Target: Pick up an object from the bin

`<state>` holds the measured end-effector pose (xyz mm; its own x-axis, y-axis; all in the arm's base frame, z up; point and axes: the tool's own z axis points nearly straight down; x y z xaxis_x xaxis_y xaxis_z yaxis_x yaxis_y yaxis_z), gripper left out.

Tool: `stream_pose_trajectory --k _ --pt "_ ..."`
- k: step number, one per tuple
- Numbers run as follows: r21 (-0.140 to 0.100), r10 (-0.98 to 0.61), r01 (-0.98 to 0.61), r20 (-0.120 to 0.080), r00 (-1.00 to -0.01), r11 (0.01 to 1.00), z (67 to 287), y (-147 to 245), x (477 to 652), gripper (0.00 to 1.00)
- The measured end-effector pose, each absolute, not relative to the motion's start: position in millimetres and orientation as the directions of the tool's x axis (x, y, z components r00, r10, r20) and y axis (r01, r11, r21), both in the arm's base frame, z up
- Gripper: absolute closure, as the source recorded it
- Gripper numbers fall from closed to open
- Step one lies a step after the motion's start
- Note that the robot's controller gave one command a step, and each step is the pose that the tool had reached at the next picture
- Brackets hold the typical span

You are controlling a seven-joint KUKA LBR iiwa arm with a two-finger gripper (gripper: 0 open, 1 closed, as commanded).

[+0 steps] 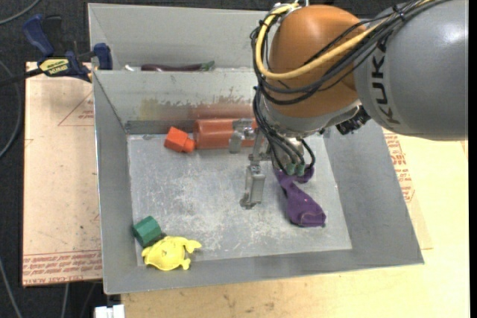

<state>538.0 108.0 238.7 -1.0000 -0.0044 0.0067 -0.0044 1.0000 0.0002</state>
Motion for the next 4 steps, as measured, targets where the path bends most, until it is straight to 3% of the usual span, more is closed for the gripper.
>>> stream_pose_trajectory --k 1,2,3,4 --pt "0.001 -0.002 -0.002 0.000 -1.000 1.000 243.3 107.4 539.2 0.00" --pt "0.003 0.004 0.004 -0.006 -1.000 1.000 197.7 86.9 533.3 0.00" --pt "0.002 0.057 0.057 0.000 -0.998 0.998 166.3 44.1 535.5 1.00" --pt "0.003 0.057 0.057 0.000 -0.998 0.998 166.3 44.2 535.5 1.00"
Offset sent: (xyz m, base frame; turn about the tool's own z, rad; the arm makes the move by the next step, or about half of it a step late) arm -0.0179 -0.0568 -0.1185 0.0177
